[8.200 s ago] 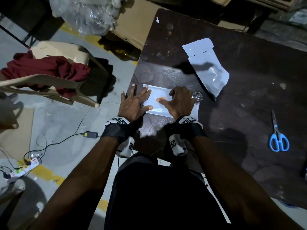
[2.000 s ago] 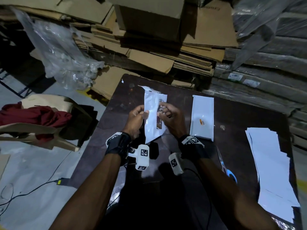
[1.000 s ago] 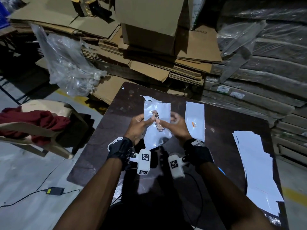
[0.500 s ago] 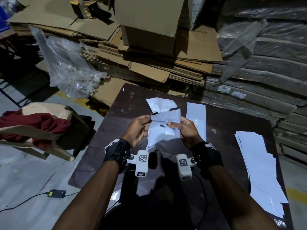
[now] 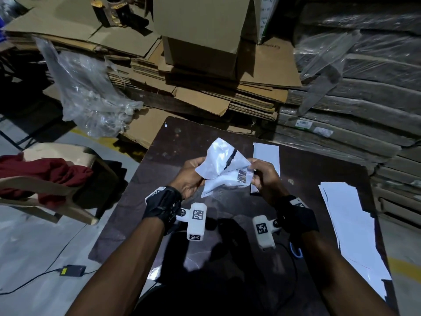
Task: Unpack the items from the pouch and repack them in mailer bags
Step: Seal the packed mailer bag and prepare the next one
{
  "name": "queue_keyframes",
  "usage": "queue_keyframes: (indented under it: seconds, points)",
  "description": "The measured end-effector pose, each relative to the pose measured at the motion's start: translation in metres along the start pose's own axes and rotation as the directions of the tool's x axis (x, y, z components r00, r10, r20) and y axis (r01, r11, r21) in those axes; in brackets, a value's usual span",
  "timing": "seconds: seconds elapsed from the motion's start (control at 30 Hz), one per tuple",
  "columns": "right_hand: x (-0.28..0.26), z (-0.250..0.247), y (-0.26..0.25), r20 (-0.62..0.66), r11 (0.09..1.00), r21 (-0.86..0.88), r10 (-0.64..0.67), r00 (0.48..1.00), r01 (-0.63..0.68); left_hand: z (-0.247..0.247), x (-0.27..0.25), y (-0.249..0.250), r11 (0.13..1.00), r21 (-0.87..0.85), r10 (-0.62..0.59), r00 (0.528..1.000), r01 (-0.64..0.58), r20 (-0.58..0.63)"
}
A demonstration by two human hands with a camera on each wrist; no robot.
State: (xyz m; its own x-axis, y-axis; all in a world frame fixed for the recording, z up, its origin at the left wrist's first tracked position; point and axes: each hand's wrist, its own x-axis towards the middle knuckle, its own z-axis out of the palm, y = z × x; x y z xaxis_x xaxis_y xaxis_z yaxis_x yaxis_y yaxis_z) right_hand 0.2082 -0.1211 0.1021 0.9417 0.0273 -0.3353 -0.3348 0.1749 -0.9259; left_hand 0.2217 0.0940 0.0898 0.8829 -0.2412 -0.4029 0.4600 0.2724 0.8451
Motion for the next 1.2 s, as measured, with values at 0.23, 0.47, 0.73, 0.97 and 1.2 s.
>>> queue_keyframes:
  seconds: [0.23,0.47,0.73,0.97,1.2]
  points:
    - [-0.008,0.002,0.002,-0.006,0.991,-0.137,0.006,1.0,-0.007,0.004,0.002,0.003,0.965,0.158,0.223,0.971,-0.208,-0.085]
    - [-0.005,0.013,0.005,-0.04,0.994,-0.083,0.07,0.997,-0.073,-0.005,-0.003,0.005,0.986,0.064,0.16,0.983,-0.155,-0.09]
    - [-0.005,0.015,-0.002,-0.023,0.994,-0.113,0.003,1.0,-0.006,-0.019,-0.012,0.005,0.99,0.139,-0.008,0.998,-0.001,0.062]
    - [-0.013,0.024,-0.011,0.073,0.995,-0.064,0.083,0.994,-0.078,-0.021,-0.007,0.008,0.982,0.16,0.11,0.993,-0.102,-0.038]
    - [-0.009,0.03,0.0,0.065,0.997,-0.074,-0.022,0.998,0.027,-0.021,-0.006,0.015,0.997,0.074,0.025,1.0,-0.026,0.011]
